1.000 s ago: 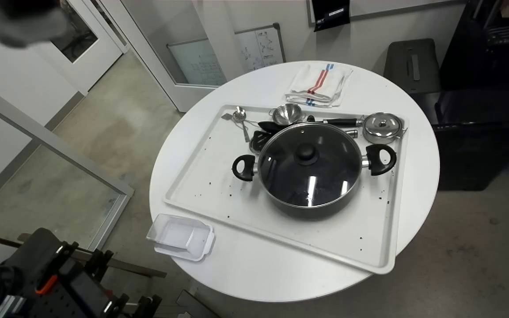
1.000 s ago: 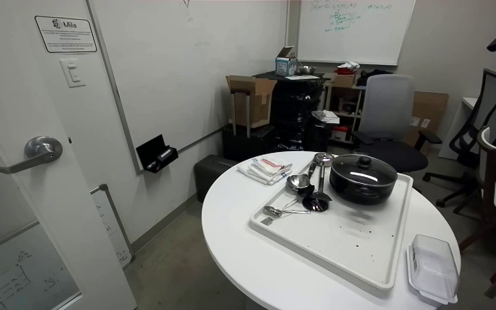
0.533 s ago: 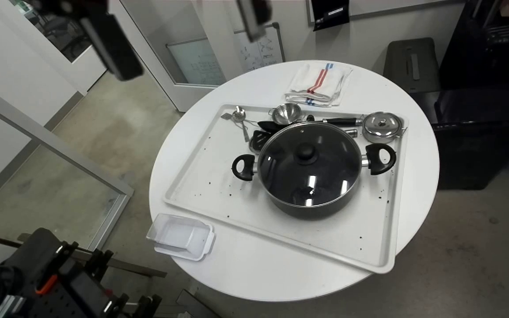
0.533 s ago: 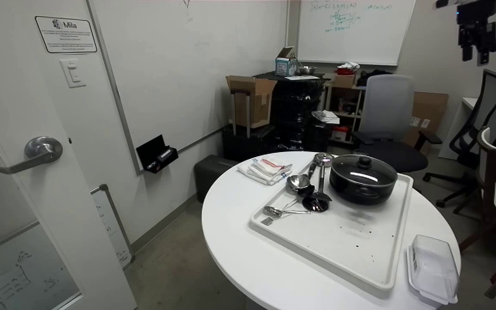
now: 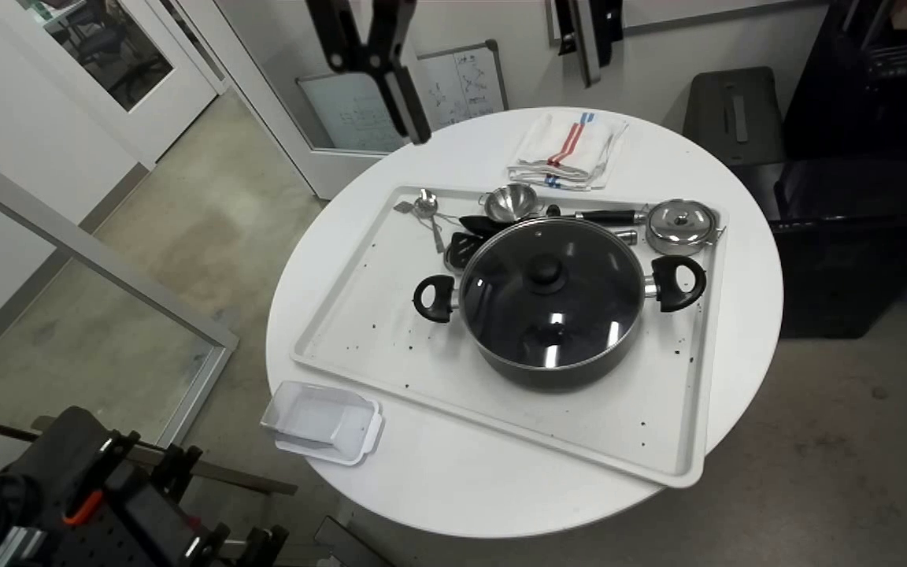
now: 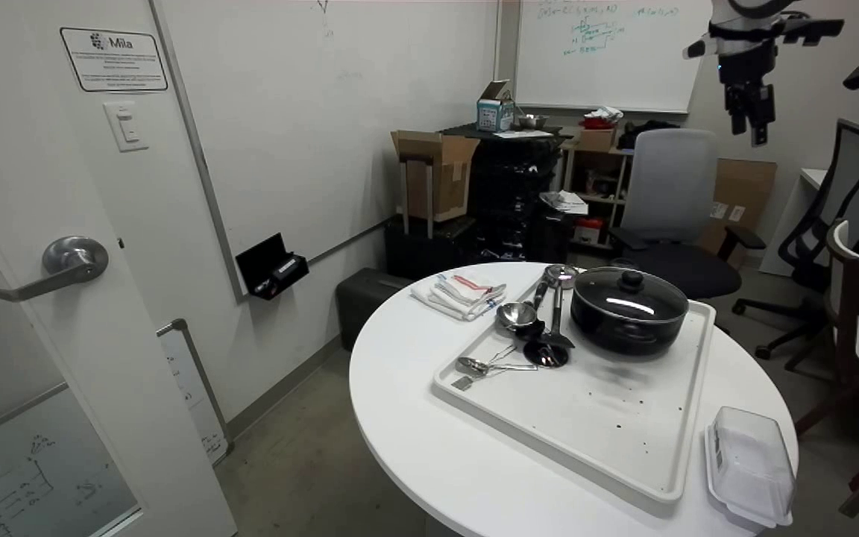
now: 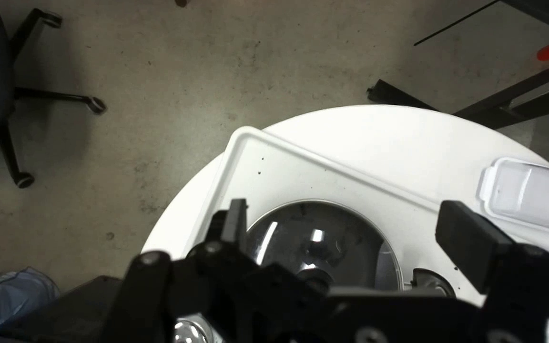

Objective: Uncover the pot

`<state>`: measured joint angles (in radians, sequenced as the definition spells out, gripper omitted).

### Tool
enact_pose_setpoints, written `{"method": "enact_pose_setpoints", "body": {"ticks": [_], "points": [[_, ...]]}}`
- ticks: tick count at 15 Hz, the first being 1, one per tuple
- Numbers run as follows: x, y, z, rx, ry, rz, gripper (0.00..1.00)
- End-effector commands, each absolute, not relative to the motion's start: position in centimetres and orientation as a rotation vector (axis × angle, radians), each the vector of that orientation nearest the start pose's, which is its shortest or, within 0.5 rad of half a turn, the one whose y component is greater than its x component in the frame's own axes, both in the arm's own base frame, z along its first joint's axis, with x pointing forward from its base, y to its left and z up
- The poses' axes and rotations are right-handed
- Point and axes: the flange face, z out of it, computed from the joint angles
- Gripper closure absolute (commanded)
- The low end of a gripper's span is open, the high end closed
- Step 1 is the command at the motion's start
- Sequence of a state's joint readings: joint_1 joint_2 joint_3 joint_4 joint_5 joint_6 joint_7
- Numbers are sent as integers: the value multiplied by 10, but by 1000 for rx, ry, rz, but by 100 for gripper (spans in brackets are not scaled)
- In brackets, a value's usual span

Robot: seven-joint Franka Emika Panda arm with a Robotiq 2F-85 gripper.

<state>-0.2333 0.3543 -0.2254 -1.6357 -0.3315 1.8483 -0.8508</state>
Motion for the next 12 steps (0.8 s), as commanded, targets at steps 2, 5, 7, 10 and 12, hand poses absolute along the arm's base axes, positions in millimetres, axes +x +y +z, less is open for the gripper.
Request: {"method": "enact_pose_setpoints", "body": {"ticks": [2, 5, 7, 10, 12], "points": [[613, -292, 364, -3178, -956, 558, 0], [625, -289, 331, -3139, -995, 547, 0], [631, -292, 311, -3121, -1014, 543, 0], [643, -299, 284, -3115, -1052, 530, 0], [653, -298, 265, -3097, -1096, 525, 0]]}}
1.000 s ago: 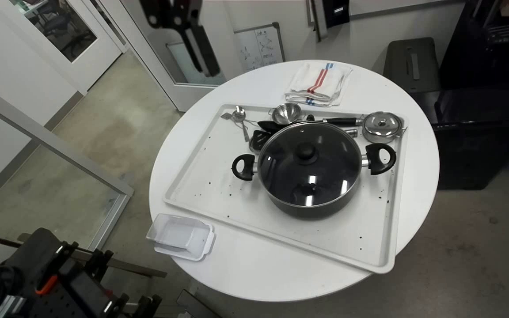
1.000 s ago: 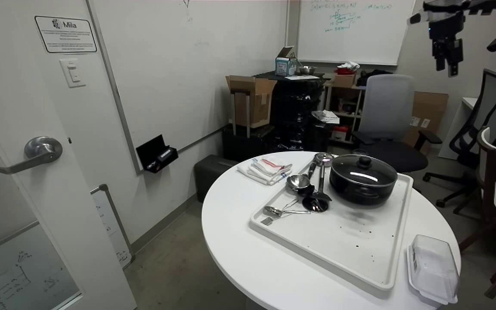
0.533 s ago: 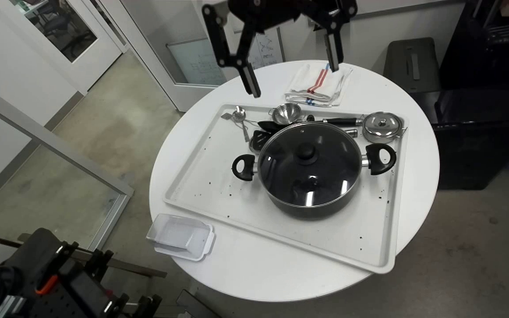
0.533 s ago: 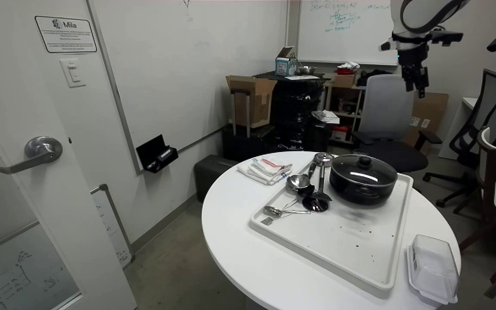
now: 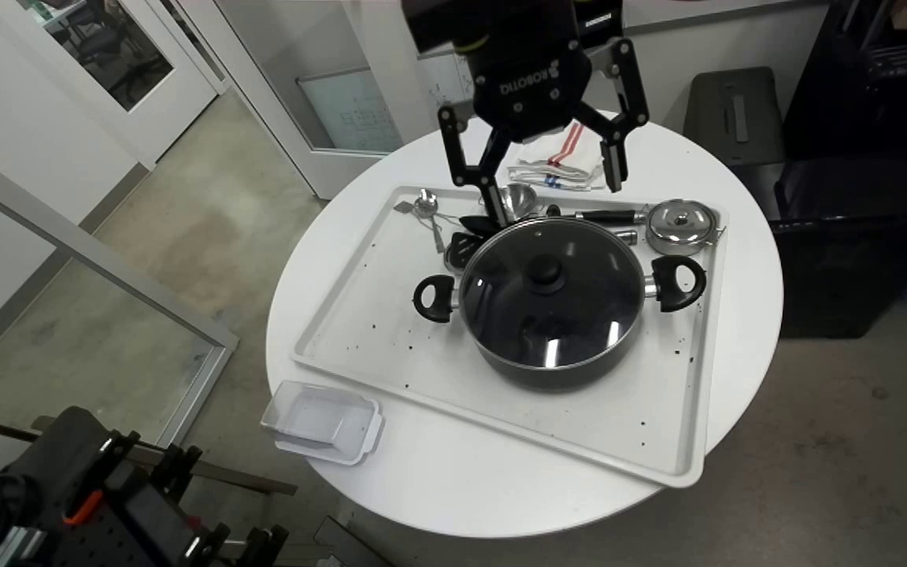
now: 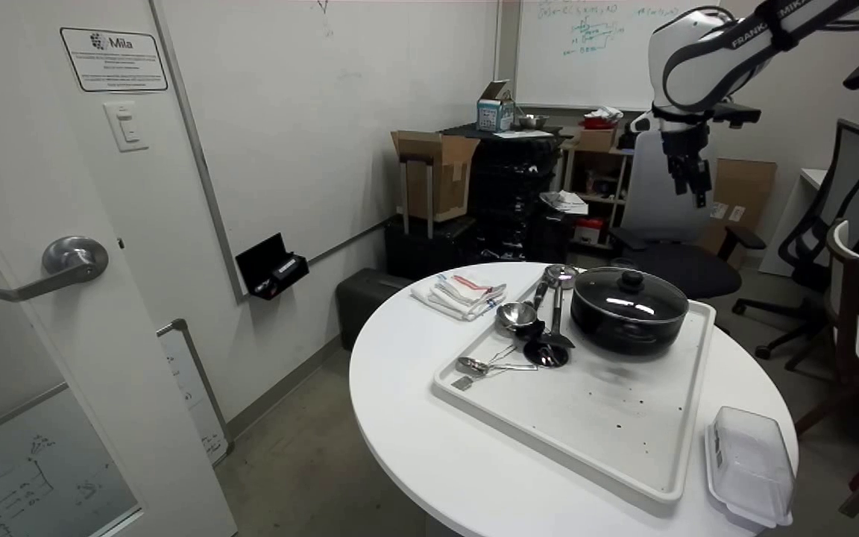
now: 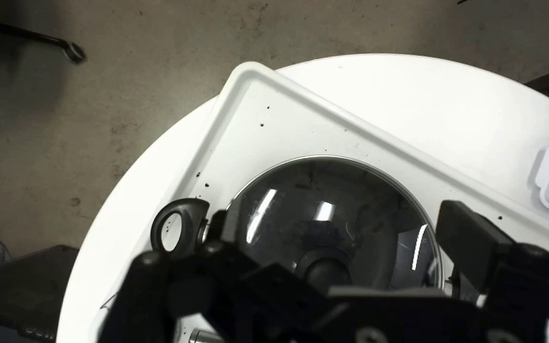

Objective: Uncover the pot

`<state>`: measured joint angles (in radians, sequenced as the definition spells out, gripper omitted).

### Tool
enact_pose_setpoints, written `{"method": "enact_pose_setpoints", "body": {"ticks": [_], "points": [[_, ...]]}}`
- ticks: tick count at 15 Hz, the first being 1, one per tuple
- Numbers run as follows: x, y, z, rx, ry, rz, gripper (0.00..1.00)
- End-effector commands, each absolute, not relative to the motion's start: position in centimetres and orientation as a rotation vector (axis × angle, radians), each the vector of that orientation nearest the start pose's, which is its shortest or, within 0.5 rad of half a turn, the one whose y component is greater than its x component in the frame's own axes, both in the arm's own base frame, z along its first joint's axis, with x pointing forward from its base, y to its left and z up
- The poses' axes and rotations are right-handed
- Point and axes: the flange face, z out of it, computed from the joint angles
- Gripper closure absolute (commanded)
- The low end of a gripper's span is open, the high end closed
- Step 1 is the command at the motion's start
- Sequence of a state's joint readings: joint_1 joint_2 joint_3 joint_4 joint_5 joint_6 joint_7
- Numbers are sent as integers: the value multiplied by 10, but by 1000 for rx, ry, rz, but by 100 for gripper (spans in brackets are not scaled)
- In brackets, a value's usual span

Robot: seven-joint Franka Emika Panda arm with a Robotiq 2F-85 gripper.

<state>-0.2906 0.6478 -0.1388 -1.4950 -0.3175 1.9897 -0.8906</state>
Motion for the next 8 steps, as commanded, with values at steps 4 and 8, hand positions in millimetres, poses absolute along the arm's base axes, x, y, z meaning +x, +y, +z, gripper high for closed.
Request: {"method": "enact_pose_setpoints", "body": {"ticks": [4, 8], "points": [[675, -282, 236, -3068, -1185, 507, 0], [693, -261, 210, -3035, -1257, 509, 0]]}}
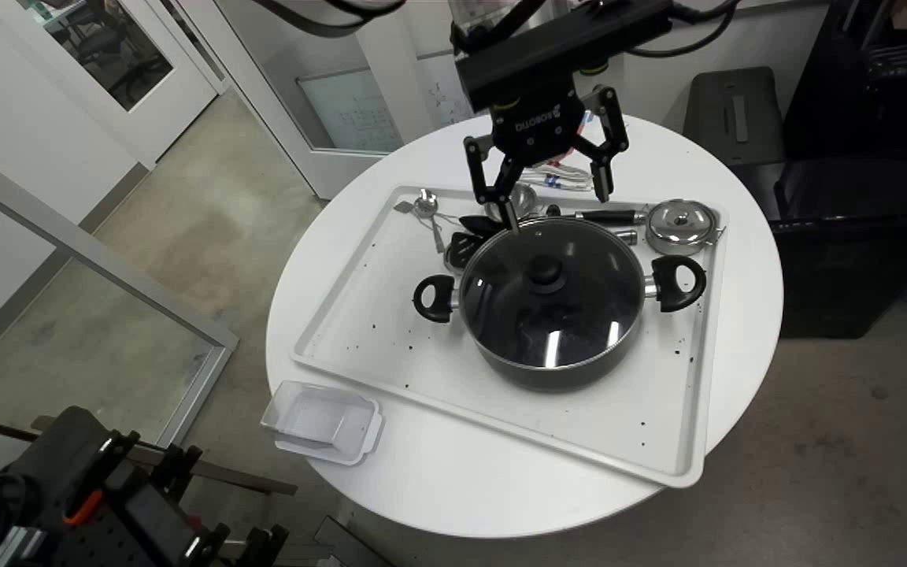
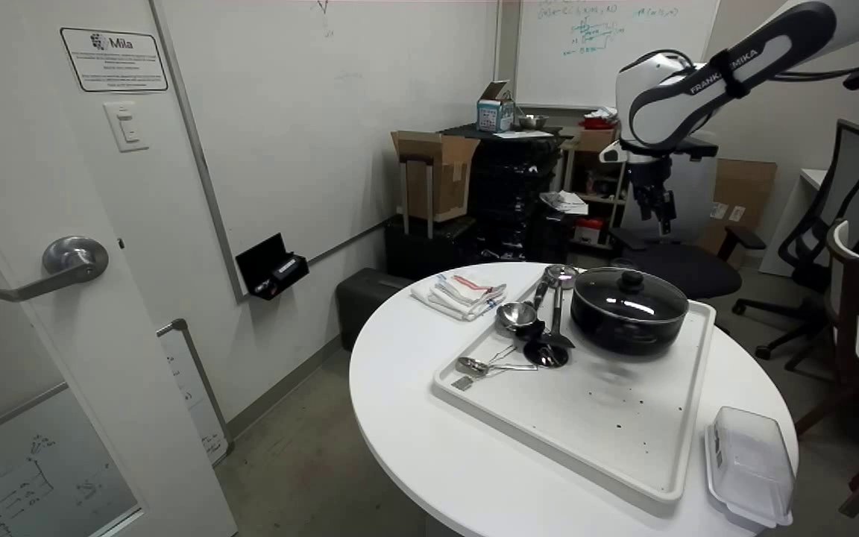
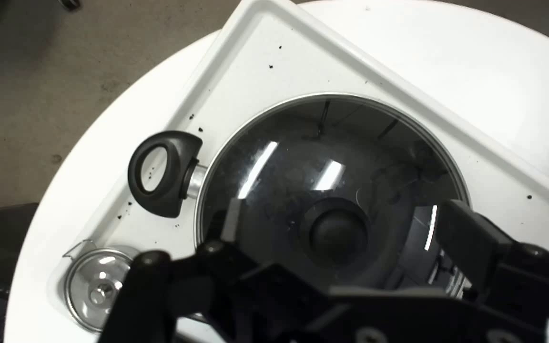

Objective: Uncover the pot

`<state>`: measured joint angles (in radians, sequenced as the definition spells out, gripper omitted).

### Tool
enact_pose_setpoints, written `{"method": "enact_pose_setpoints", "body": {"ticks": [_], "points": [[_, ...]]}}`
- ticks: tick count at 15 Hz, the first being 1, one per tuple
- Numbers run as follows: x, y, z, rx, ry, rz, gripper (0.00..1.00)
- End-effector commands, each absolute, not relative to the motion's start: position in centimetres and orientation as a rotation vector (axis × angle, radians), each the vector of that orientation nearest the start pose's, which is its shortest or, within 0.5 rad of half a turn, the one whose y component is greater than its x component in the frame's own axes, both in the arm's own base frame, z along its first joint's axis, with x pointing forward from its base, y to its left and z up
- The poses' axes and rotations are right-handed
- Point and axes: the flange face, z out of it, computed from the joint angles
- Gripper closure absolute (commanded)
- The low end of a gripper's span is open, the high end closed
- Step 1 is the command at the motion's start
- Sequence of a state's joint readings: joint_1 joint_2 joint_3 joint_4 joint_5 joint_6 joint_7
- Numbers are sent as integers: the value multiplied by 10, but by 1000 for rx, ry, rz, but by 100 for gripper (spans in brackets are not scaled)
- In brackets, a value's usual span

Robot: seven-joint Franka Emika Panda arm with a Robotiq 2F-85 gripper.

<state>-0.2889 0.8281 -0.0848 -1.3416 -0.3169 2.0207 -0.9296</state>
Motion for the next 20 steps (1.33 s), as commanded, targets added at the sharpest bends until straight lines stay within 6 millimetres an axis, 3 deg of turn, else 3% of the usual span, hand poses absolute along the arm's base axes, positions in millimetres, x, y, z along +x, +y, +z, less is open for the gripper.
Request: {"method": "enact_pose_setpoints", "body": {"ticks": [1, 5, 10, 20], "points": [[697, -257, 202, -3029, -1277, 516, 0], [710, -240, 170, -2999, -1363, 562, 0], [711, -237, 136, -2946, -1432, 670, 0], [706, -238, 130, -2935, -1411, 641, 0]]}}
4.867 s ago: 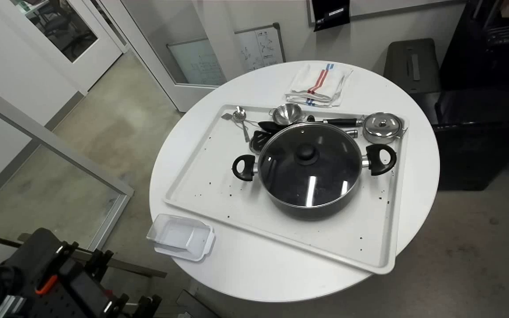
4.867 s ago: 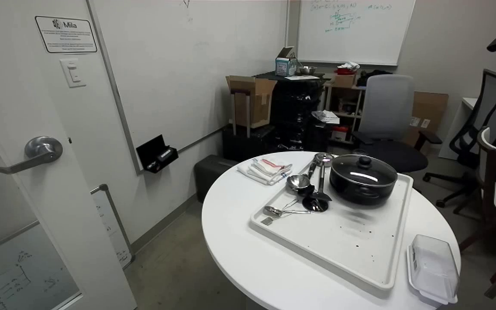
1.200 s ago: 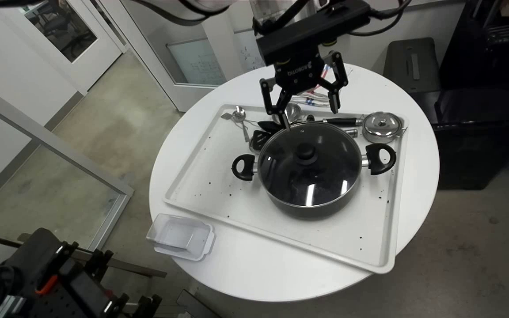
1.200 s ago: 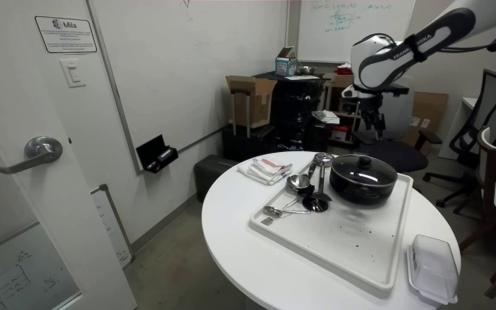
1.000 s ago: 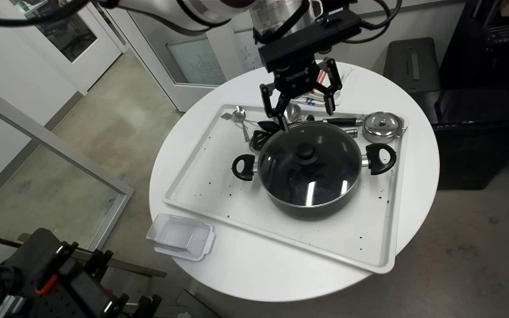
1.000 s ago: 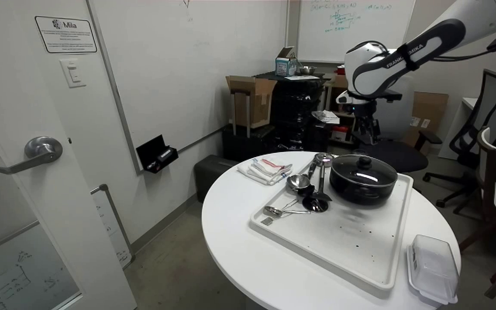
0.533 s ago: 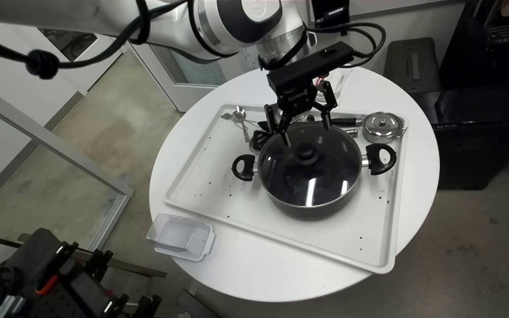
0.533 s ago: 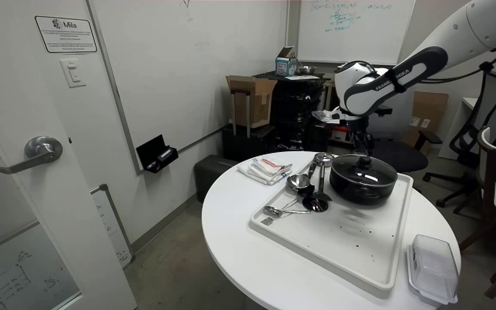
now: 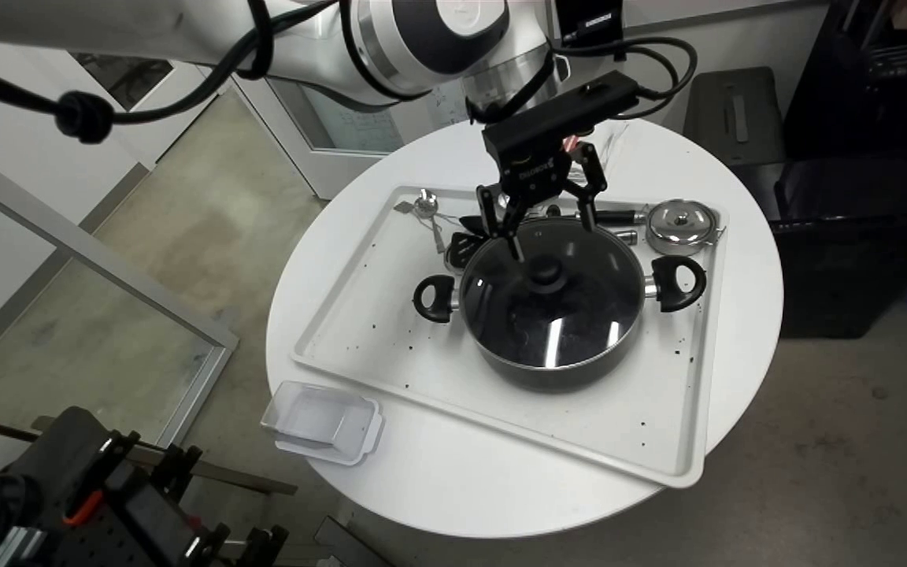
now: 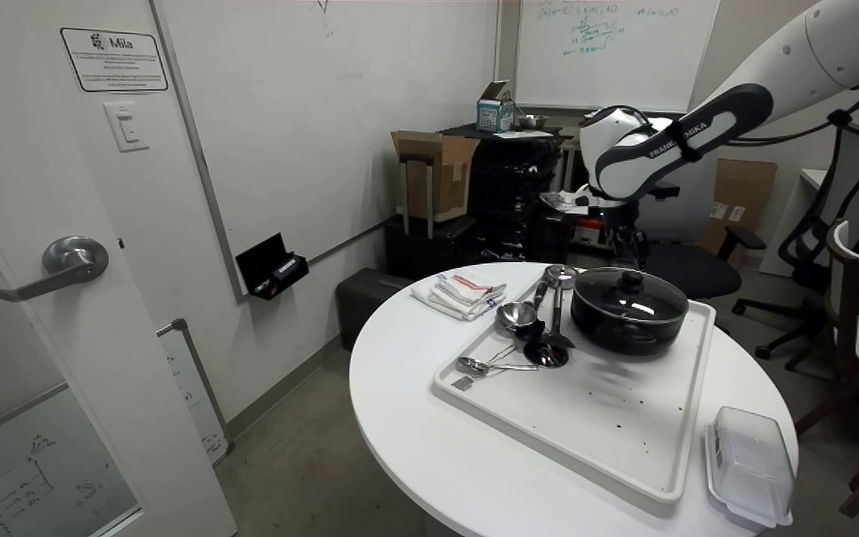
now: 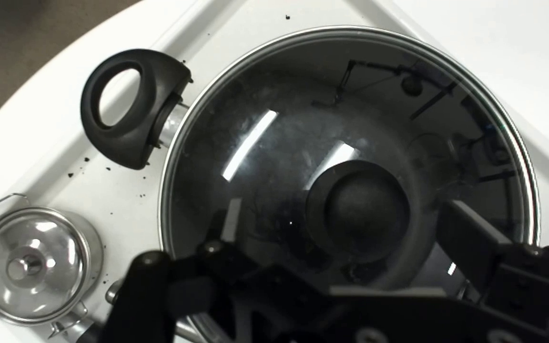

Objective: Uncover the pot

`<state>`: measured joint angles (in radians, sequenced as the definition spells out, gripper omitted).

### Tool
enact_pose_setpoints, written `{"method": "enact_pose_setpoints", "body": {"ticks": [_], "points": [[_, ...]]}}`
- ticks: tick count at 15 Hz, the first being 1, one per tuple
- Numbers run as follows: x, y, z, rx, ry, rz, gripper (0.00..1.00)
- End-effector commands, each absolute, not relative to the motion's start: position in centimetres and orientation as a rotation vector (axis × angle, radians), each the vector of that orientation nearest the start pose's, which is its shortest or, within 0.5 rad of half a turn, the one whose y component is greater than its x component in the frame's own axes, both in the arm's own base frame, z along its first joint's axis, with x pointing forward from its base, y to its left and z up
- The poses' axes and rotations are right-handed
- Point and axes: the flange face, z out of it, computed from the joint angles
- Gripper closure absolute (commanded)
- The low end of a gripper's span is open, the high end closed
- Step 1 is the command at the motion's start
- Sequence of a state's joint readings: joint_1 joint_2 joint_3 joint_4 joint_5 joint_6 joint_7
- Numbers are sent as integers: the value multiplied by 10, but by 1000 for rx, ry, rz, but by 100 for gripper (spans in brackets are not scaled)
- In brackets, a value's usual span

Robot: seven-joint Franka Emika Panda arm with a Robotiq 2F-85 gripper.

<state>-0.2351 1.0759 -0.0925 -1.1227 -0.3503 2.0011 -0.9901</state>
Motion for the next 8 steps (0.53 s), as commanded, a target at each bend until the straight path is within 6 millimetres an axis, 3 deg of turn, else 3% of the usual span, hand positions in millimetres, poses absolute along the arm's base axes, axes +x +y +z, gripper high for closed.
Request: {"method": "enact_pose_setpoints", "body": {"ticks": [1, 8], "points": [[705, -237, 128, -2931, -1407, 641, 0], [698, -238, 113, -2918, -1388, 619, 0]]}}
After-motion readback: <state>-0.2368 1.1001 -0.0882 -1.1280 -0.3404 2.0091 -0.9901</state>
